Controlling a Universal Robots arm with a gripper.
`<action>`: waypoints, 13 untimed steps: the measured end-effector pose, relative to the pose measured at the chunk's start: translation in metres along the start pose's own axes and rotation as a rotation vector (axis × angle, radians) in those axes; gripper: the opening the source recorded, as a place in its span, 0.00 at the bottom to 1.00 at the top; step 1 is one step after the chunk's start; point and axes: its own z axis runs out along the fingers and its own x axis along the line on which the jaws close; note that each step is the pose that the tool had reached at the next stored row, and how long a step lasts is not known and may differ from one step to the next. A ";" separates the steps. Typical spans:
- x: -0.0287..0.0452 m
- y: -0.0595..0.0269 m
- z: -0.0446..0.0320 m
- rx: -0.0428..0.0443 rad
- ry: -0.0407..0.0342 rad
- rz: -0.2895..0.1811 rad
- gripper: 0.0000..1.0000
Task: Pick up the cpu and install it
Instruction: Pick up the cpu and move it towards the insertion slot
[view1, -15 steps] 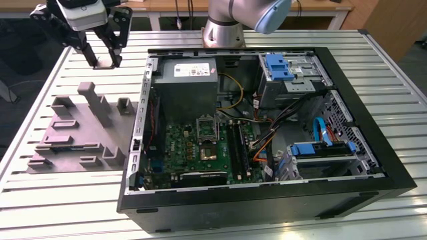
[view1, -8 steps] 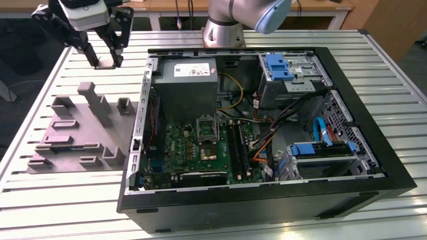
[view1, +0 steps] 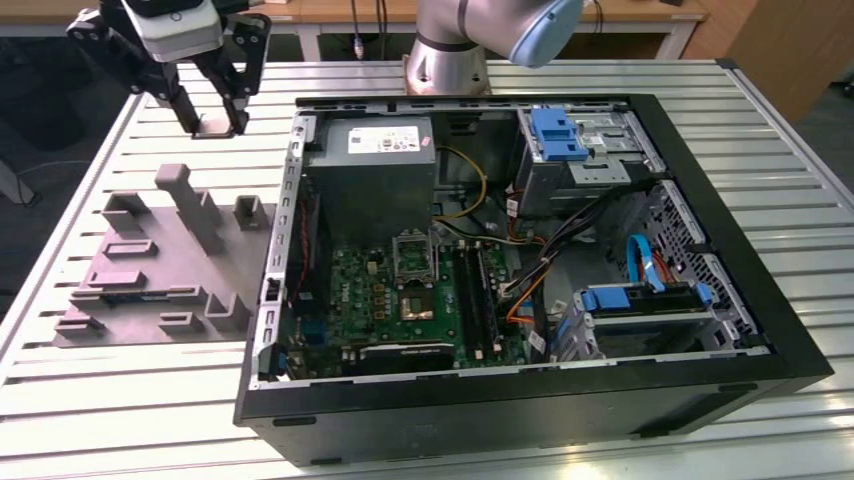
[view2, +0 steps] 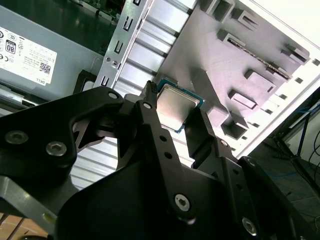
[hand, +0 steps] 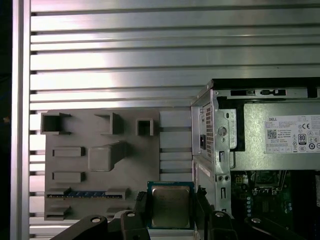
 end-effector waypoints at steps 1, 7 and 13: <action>-0.0004 0.0000 0.0001 -0.0001 0.0000 0.000 0.47; -0.0032 0.0001 0.0002 -0.0001 -0.0001 0.000 0.47; -0.0059 0.0002 0.0004 0.0000 0.0000 0.000 0.47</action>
